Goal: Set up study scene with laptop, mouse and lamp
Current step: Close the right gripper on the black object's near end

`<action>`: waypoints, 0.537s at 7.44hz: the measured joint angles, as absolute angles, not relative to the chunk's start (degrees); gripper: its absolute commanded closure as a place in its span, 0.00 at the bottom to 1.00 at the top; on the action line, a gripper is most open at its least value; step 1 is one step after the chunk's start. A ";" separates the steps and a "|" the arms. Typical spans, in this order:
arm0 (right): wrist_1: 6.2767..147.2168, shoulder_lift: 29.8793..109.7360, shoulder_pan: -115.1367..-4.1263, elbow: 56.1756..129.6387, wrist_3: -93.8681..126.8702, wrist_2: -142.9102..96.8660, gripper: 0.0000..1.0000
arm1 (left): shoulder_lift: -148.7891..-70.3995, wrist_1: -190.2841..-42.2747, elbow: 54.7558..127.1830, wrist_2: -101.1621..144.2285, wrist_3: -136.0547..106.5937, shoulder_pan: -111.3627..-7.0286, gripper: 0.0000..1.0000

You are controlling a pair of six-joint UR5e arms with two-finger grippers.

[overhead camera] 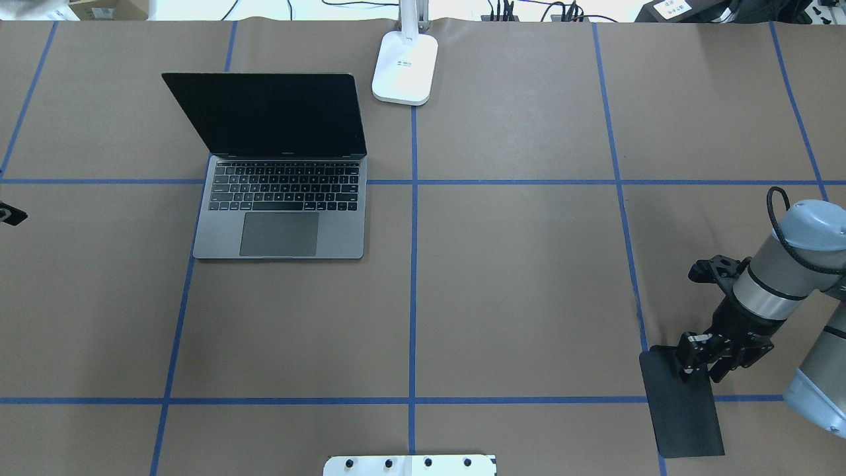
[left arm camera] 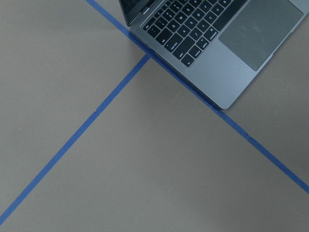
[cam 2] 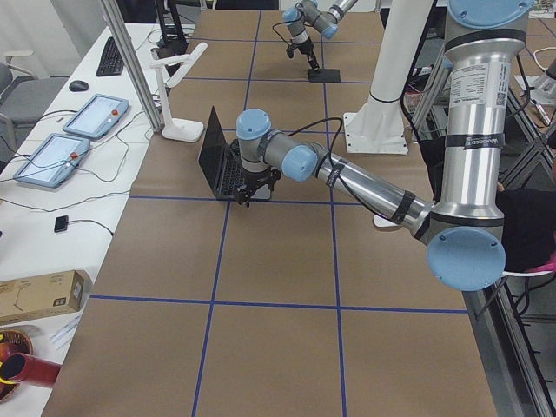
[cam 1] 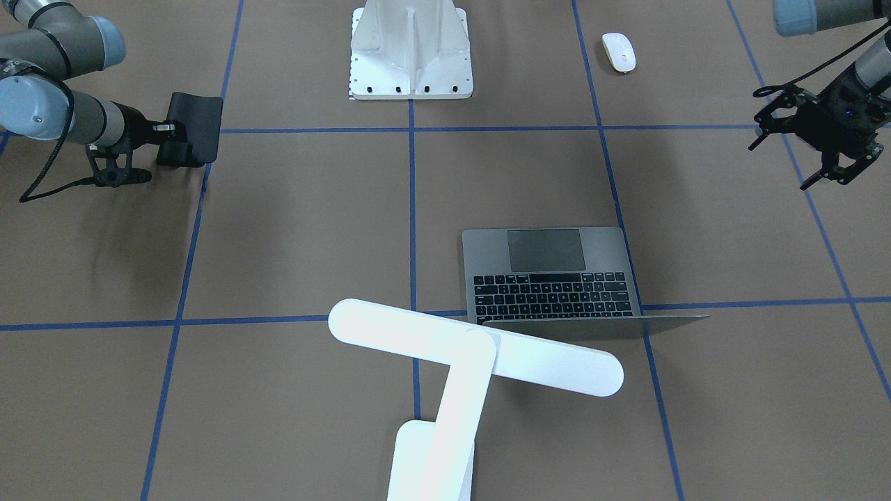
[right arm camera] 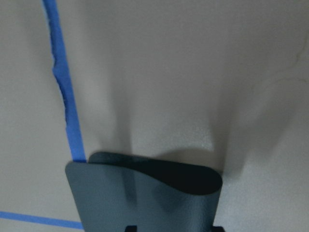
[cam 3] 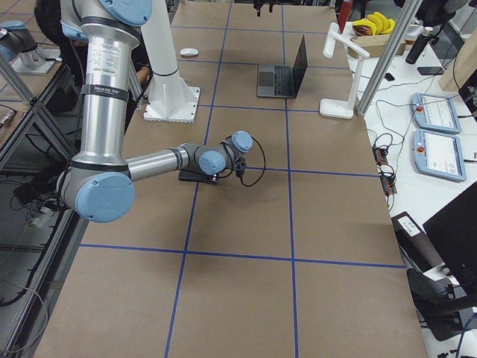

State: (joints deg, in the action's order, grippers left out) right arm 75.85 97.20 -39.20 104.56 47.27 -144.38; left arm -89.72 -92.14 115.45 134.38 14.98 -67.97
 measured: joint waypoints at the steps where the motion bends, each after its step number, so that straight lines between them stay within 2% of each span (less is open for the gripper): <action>1: 75.85 97.21 -39.33 104.56 47.23 -144.42 0.76 | -89.73 -92.18 115.43 134.38 14.96 -67.92 0.01; 2: 75.85 97.21 -39.55 104.71 47.21 -144.46 0.81 | -89.72 -92.25 115.41 134.38 14.95 -67.89 0.01; 4: 75.85 97.21 -40.11 105.16 47.25 -144.14 0.85 | -89.66 -92.48 115.40 134.38 15.00 -67.86 0.01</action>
